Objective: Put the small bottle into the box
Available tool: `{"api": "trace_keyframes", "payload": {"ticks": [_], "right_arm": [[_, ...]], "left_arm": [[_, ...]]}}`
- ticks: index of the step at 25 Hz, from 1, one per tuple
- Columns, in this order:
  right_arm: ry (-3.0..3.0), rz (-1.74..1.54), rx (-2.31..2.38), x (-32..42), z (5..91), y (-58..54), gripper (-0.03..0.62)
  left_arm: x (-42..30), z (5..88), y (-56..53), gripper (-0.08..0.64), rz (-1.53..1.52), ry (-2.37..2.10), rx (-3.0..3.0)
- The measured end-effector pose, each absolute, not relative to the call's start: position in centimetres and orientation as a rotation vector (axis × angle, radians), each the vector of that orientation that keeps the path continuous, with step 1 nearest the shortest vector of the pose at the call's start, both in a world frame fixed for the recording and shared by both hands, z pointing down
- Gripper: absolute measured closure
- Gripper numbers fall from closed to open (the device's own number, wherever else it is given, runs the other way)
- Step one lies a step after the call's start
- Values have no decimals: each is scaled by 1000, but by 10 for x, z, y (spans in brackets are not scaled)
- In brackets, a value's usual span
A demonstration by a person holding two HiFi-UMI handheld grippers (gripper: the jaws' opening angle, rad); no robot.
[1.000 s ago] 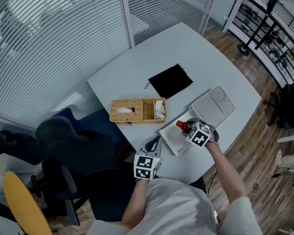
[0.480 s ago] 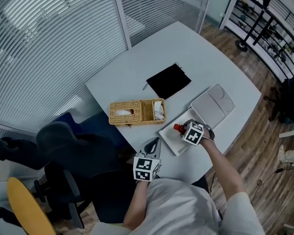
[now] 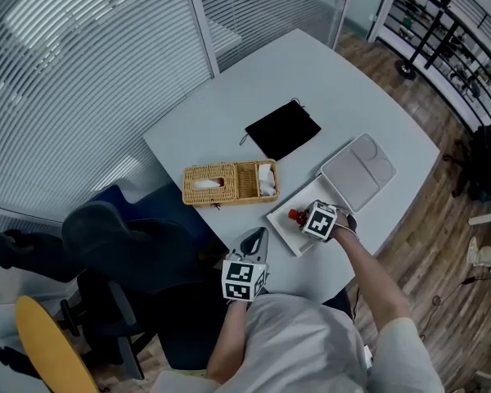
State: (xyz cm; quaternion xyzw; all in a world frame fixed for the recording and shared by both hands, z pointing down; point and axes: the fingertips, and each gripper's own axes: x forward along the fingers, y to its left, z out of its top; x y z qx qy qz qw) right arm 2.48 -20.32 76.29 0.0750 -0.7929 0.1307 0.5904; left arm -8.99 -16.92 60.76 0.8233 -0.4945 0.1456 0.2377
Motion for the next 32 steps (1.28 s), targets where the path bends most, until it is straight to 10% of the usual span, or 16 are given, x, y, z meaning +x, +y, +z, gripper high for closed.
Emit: {"api": "trace_keyframes", "payload": {"ticks": [32], "right_arm": [[-1859,467,188,21,773,-175,362]], "left_arm": [[-75,600,-168,531,372,-1316,2284]]}}
